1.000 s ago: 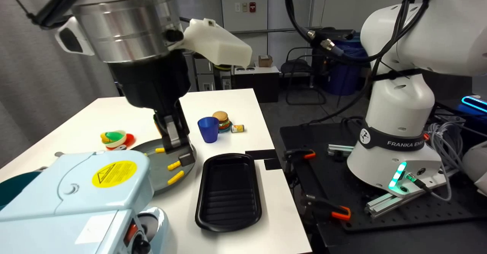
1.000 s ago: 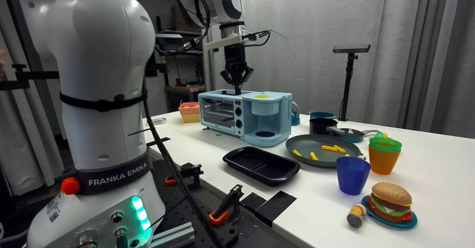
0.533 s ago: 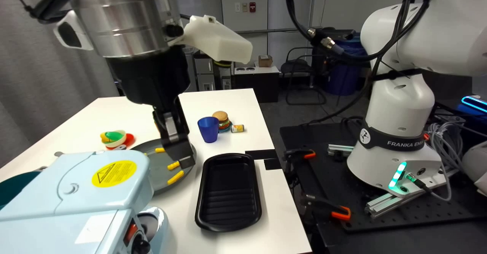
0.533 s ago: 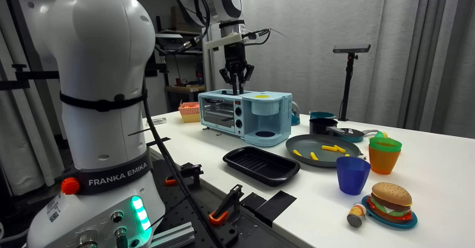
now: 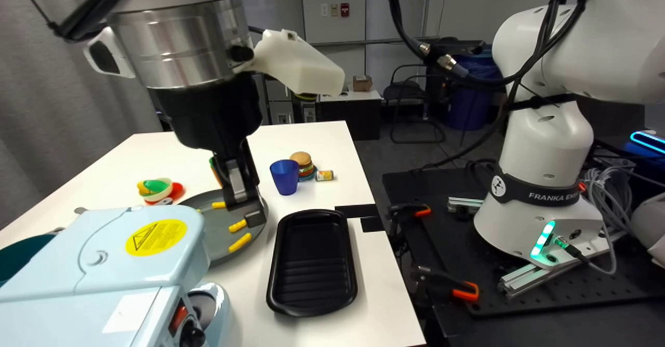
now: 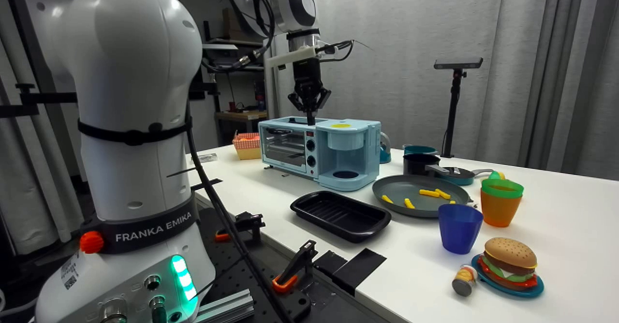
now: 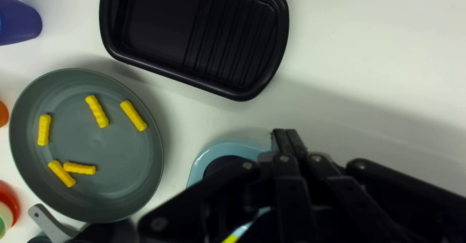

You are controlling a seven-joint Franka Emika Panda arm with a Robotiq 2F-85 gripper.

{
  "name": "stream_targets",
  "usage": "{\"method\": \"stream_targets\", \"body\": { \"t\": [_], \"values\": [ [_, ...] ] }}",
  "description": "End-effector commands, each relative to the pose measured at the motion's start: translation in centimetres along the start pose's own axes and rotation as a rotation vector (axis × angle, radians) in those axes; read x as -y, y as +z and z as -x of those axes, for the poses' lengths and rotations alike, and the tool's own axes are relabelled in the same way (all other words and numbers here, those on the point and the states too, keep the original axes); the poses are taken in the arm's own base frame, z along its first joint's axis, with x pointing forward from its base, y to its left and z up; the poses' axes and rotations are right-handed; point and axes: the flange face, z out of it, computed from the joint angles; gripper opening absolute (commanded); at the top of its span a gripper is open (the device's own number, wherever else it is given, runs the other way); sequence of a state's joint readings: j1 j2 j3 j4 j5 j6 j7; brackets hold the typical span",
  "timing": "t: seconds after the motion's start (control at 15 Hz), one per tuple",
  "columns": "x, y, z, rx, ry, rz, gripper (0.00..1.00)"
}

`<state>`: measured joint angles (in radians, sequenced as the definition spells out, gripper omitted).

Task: Press the button on the coffee maker and close the cup filter afterward

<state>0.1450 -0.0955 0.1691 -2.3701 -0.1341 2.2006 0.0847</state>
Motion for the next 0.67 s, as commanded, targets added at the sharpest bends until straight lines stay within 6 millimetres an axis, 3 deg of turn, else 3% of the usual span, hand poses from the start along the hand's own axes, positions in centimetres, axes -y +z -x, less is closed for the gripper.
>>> {"method": "stream_targets", "body": {
  "t": [0.0,0.6],
  "values": [
    [-0.7,0.0,-0.6,-0.051,0.025,0.024,0.0],
    [-1.1,-1.3,-4.9,-0.136,-0.001,0.027,0.0]
  ]
}}
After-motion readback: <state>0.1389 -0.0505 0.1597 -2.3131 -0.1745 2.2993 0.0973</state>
